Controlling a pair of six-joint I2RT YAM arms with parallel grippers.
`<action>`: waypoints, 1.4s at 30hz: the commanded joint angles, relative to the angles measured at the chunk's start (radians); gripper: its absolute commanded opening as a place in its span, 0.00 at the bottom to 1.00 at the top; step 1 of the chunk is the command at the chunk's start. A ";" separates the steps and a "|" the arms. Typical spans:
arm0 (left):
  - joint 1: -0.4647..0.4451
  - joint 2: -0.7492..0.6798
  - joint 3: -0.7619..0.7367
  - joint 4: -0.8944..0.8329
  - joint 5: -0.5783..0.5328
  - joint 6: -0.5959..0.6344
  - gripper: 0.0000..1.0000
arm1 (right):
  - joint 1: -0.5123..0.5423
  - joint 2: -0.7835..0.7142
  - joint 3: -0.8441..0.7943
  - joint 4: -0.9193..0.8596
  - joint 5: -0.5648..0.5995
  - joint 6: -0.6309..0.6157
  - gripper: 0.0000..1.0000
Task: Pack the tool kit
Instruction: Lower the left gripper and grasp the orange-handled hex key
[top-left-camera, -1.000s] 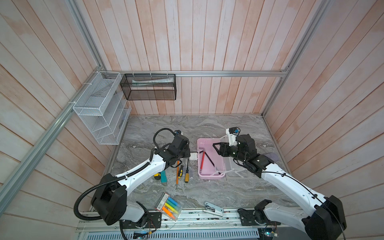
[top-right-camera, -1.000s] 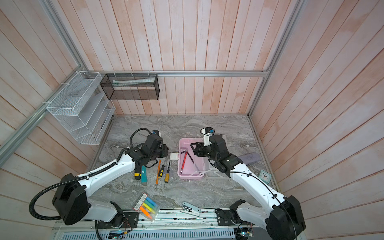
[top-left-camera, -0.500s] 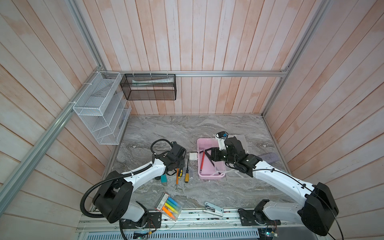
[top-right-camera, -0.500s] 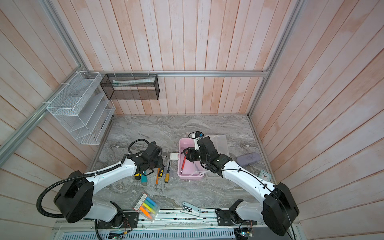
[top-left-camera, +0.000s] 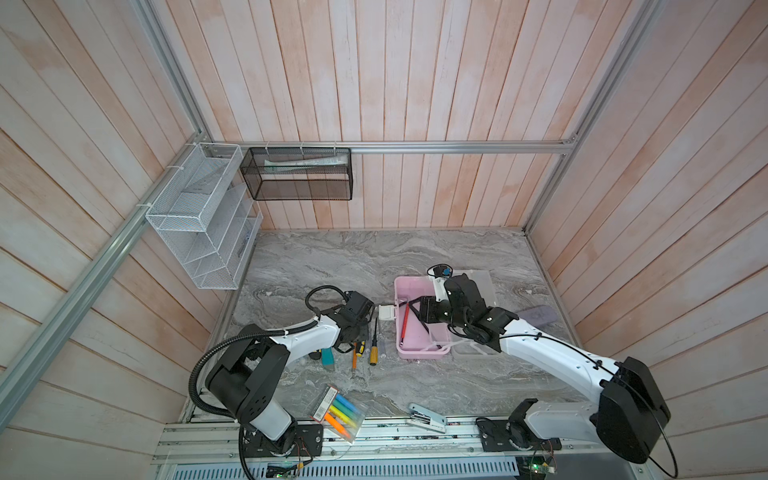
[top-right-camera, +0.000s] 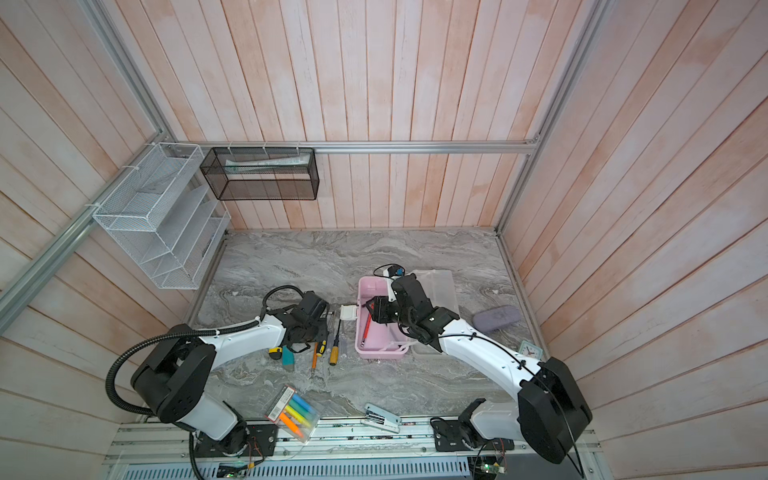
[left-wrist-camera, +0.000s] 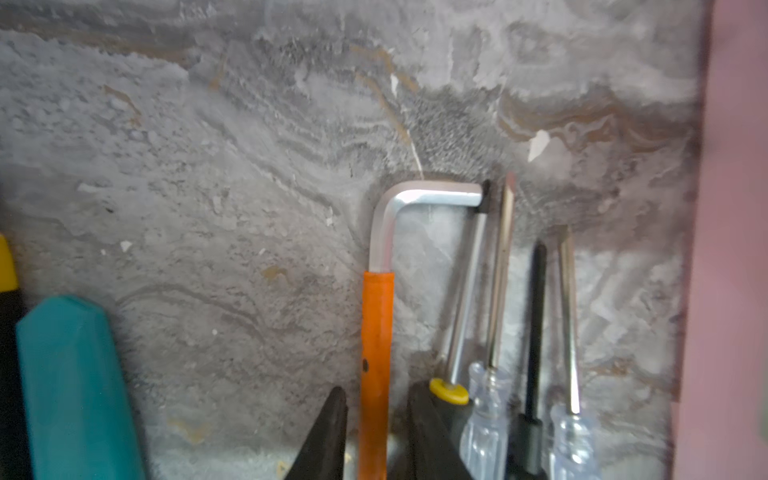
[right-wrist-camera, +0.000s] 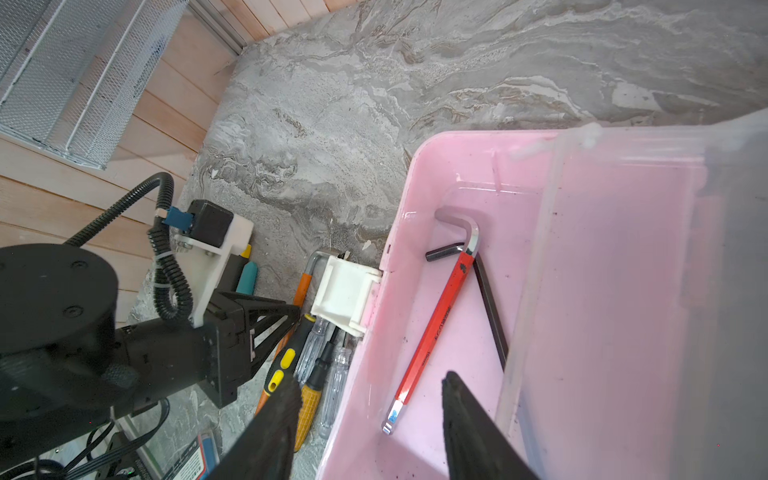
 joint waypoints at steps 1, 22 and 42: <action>0.009 0.027 -0.015 0.024 -0.005 0.002 0.27 | 0.008 0.012 0.022 0.005 0.017 0.006 0.54; 0.014 0.082 0.006 -0.026 -0.055 0.016 0.08 | -0.005 0.029 0.002 0.038 0.007 0.006 0.54; 0.088 -0.064 0.079 -0.132 -0.131 0.088 0.00 | -0.058 0.012 -0.021 0.076 -0.039 0.018 0.54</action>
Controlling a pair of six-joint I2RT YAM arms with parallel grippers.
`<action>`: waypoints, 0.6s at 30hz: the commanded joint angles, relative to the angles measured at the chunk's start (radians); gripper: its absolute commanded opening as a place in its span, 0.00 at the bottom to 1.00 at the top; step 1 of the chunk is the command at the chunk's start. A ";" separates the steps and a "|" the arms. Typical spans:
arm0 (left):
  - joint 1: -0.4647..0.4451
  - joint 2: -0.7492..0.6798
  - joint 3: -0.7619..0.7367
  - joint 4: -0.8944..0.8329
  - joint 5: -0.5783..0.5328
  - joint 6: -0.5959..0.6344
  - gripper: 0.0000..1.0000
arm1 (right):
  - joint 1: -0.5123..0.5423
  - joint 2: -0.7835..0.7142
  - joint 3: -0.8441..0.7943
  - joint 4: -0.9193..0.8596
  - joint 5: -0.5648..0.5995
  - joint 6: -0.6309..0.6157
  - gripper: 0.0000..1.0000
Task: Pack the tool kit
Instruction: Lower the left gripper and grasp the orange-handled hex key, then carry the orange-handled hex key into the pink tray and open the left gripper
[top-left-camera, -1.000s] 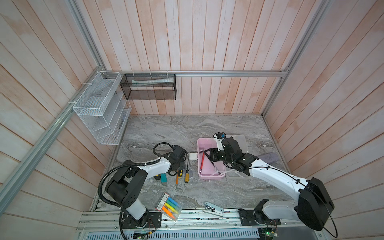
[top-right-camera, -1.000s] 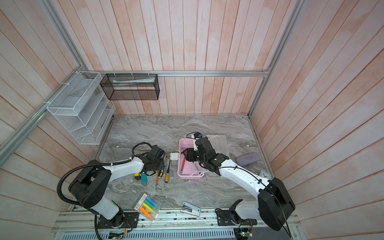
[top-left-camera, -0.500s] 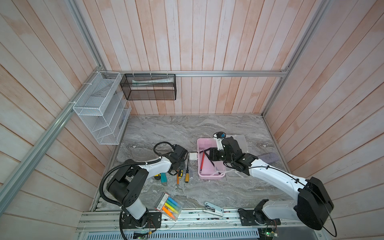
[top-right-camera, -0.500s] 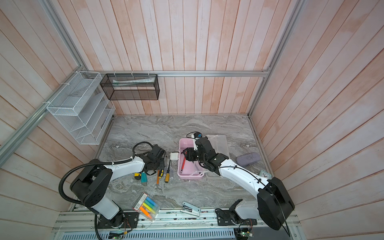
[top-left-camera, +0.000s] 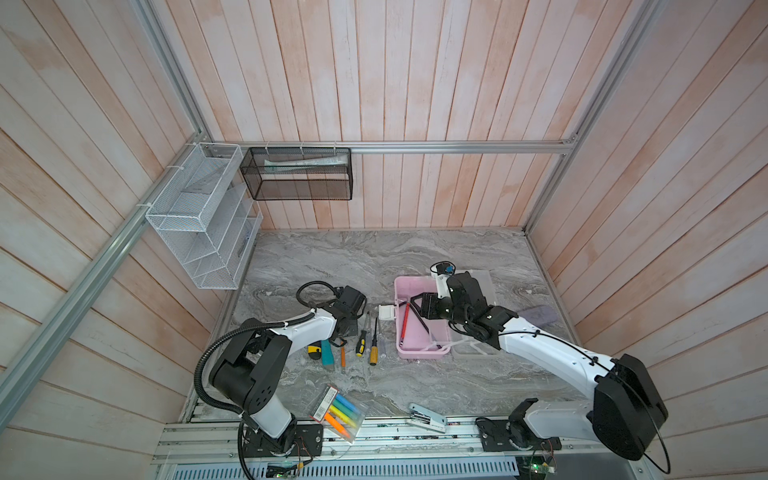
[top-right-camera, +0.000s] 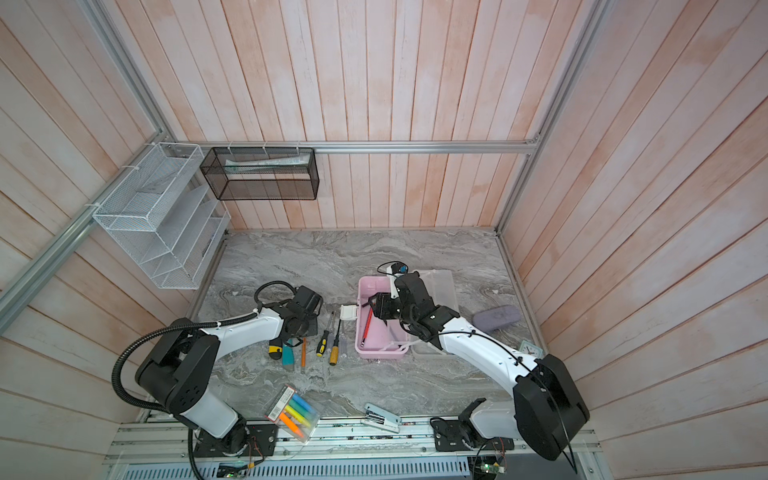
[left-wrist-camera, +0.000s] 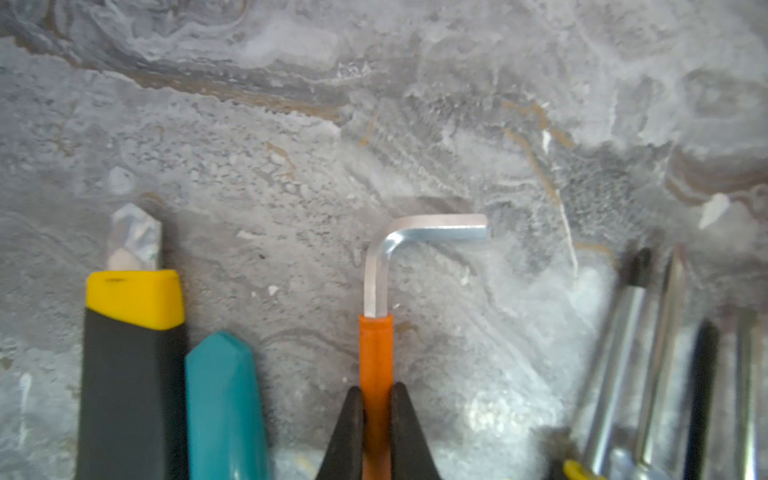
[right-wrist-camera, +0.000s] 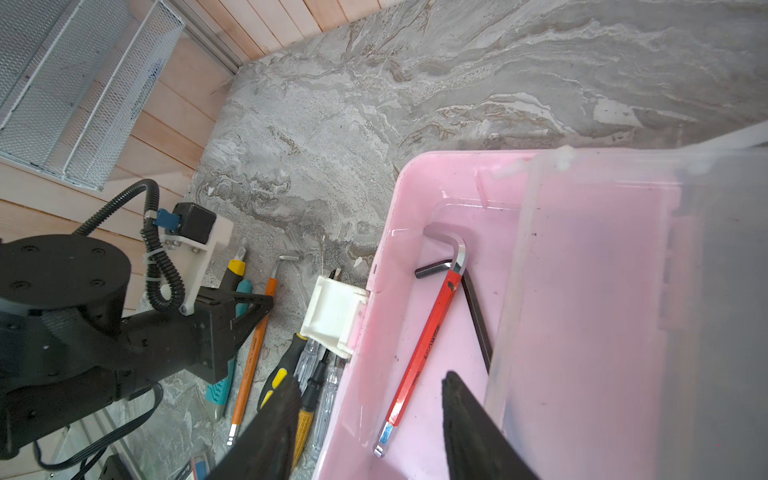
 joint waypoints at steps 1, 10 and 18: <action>0.002 -0.094 0.058 -0.056 -0.022 0.022 0.00 | -0.019 -0.011 -0.010 0.023 -0.028 0.016 0.54; -0.013 -0.276 0.214 -0.059 0.105 -0.022 0.00 | -0.069 -0.054 -0.013 0.031 -0.059 0.034 0.54; -0.167 -0.187 0.302 0.154 0.164 -0.131 0.00 | -0.106 -0.088 -0.014 0.027 -0.069 0.037 0.54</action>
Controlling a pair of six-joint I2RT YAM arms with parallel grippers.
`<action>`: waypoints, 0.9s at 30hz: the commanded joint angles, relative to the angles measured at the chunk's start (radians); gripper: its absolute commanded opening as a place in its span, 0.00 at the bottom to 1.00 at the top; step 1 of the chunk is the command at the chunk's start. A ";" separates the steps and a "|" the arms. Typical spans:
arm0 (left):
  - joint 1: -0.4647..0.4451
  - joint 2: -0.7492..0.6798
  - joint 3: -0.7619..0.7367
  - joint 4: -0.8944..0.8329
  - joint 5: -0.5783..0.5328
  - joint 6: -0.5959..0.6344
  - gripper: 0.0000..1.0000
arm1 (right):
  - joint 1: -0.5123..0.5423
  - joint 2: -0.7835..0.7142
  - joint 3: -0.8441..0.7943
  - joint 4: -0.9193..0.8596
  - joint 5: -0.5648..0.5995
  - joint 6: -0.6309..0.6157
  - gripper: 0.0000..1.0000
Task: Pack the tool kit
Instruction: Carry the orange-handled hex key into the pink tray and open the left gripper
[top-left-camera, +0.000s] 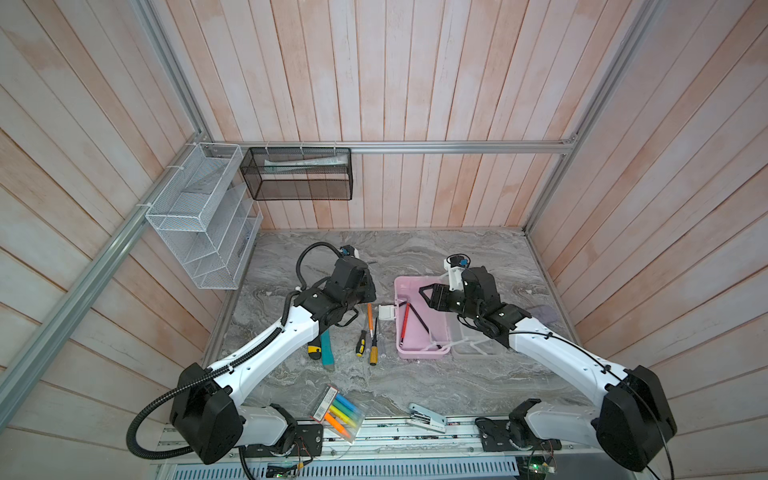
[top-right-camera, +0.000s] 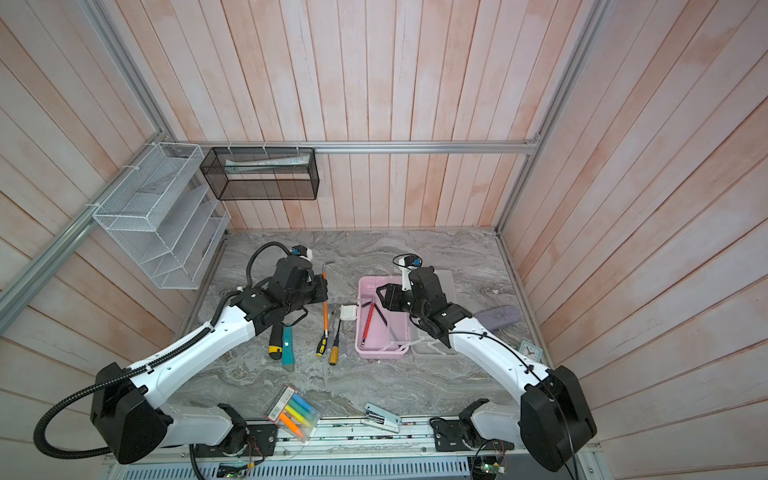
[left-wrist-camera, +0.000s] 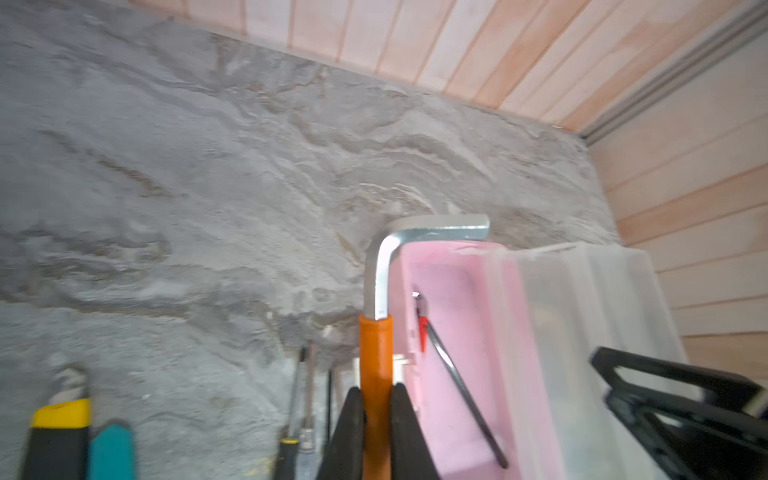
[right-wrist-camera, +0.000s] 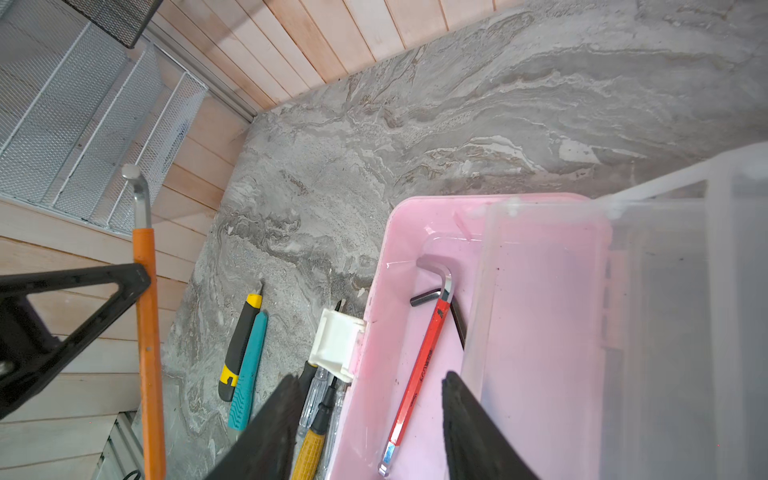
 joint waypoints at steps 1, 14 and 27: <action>-0.049 0.080 0.041 0.123 0.056 -0.064 0.00 | -0.015 -0.033 -0.013 0.008 -0.013 0.008 0.54; -0.110 0.355 0.165 0.198 0.097 -0.087 0.00 | -0.053 -0.110 -0.082 0.018 -0.012 0.014 0.54; -0.113 0.523 0.230 0.175 0.116 -0.119 0.00 | -0.073 -0.133 -0.120 0.023 -0.023 0.015 0.54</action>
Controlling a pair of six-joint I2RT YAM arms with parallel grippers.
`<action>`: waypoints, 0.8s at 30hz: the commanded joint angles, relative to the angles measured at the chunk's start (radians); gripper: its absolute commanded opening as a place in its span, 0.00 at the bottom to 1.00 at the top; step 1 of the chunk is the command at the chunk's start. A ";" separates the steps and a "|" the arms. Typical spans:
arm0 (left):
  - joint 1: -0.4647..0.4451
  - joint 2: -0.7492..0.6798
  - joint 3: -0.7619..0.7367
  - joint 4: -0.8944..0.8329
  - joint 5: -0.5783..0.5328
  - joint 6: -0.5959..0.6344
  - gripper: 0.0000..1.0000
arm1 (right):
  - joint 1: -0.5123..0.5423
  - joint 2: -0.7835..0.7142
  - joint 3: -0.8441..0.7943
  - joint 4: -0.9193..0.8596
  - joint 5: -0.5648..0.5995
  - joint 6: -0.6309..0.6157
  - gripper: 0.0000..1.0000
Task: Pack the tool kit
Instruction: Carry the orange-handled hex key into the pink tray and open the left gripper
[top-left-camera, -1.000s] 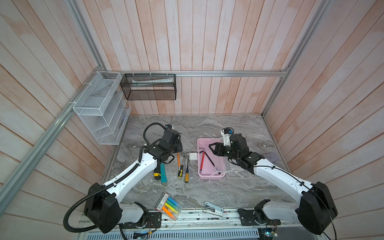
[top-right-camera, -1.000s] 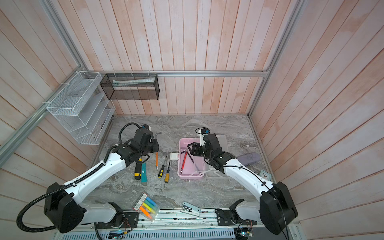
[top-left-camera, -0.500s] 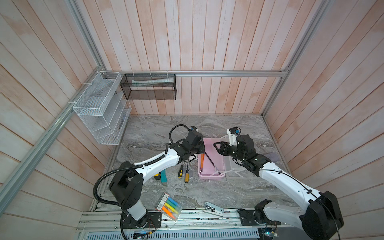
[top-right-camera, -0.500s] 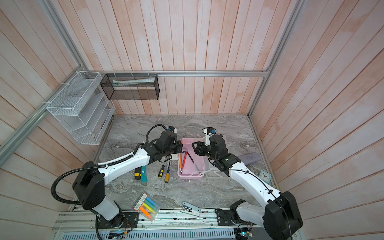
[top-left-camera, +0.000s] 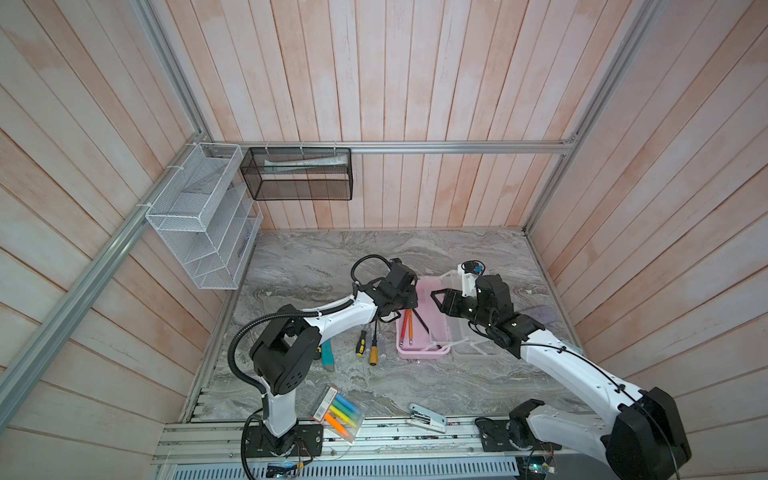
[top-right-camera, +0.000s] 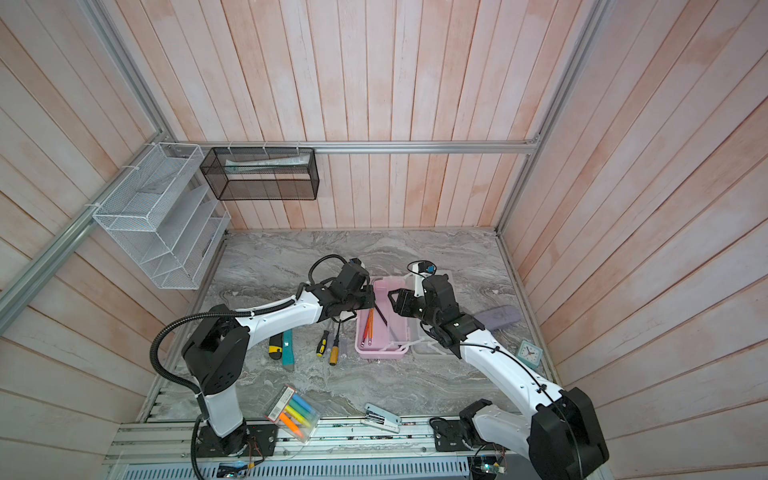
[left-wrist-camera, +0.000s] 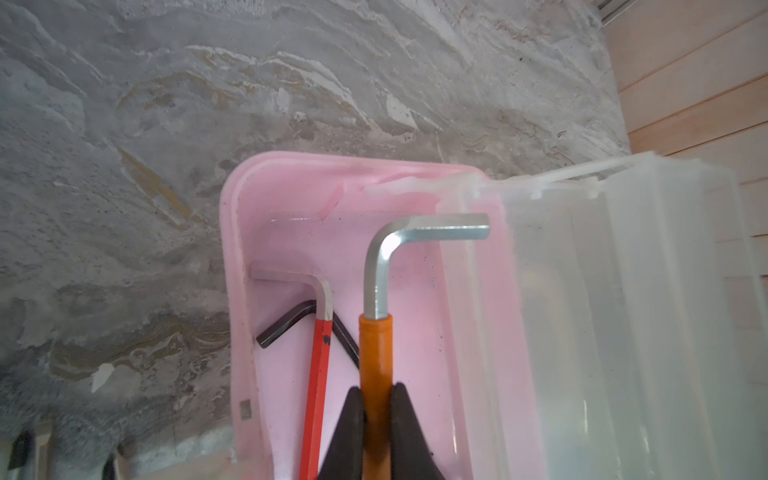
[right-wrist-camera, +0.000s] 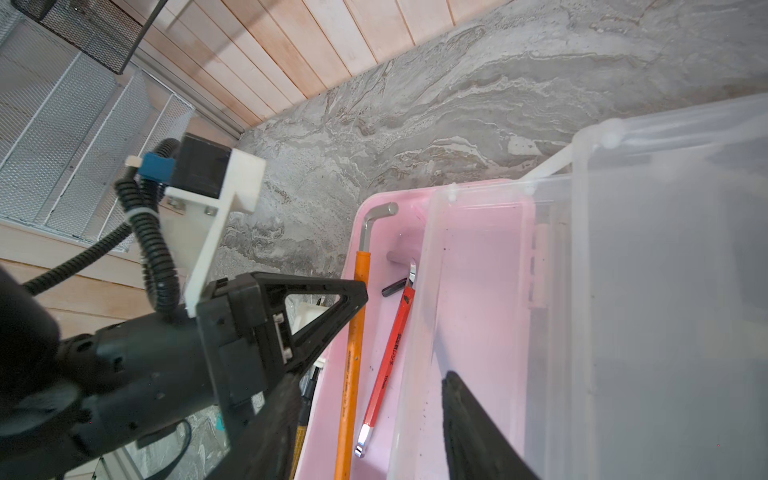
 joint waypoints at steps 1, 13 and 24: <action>-0.005 0.022 0.044 0.015 0.008 -0.025 0.00 | -0.010 -0.017 -0.012 0.022 -0.020 0.008 0.54; -0.005 0.068 0.075 0.000 0.033 -0.014 0.26 | -0.018 -0.017 -0.012 0.027 -0.026 0.007 0.54; -0.004 -0.017 0.038 0.026 0.021 0.035 0.35 | -0.019 0.003 0.029 0.011 -0.039 -0.025 0.54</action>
